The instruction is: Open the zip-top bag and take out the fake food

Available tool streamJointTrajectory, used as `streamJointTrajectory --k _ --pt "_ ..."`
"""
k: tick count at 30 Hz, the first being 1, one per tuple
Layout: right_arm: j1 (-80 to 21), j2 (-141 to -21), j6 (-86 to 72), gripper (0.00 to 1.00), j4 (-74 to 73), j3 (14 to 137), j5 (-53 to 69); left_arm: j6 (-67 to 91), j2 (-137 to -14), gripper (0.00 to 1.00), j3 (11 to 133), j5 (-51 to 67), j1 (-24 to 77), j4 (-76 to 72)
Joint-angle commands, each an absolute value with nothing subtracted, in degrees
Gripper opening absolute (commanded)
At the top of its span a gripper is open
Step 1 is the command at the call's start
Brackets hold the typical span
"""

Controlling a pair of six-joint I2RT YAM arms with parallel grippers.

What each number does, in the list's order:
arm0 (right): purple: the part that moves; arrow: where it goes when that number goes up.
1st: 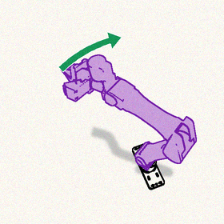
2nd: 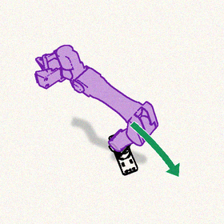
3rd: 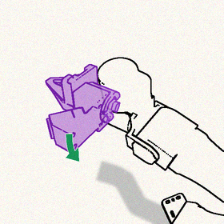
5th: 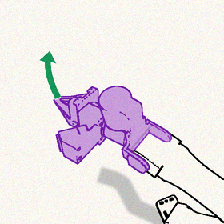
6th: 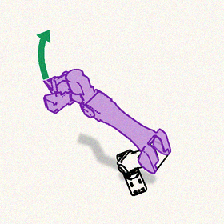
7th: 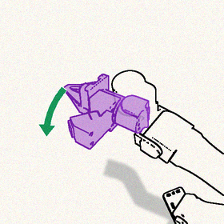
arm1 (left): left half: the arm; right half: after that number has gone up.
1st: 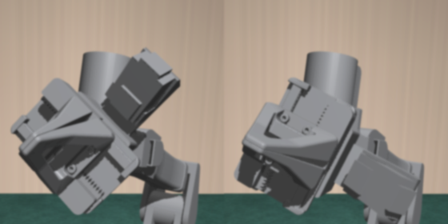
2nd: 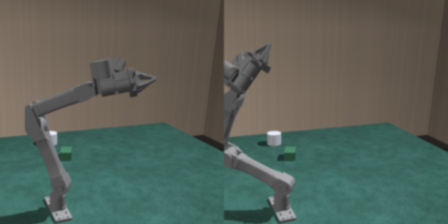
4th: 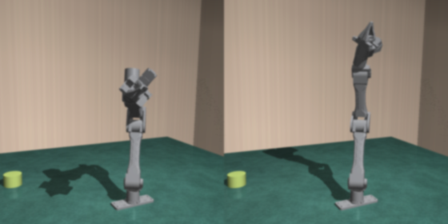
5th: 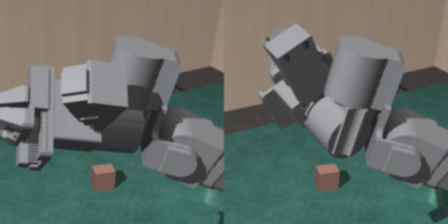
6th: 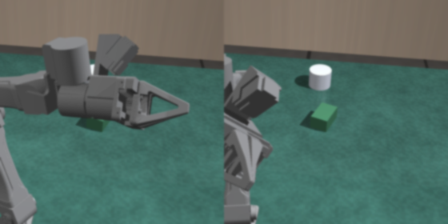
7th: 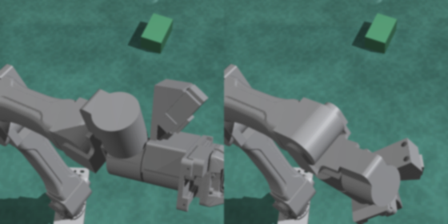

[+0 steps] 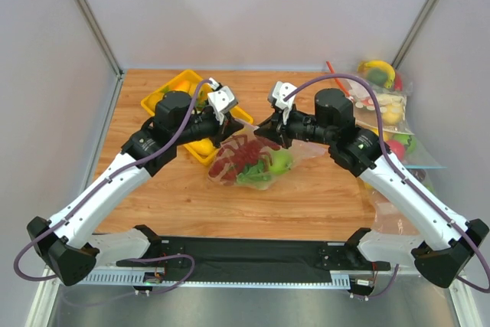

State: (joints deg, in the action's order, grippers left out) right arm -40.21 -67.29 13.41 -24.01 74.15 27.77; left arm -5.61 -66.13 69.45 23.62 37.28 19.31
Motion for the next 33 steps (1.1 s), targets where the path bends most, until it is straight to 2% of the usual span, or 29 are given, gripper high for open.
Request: streamJointTrajectory --k 1,16,33 --pt "-40.1 -63.9 14.1 0.0 -24.7 74.6 28.1 -4.9 -65.6 0.0 68.2 9.2 34.9 21.3" --pt "-40.0 -64.6 14.9 0.0 -25.8 75.1 25.6 1.6 -65.2 0.0 66.3 -3.4 28.7 20.7" --pt "-37.8 -63.7 15.8 0.0 -26.9 75.3 21.7 7.4 -65.5 0.0 64.5 -11.2 20.0 20.3"
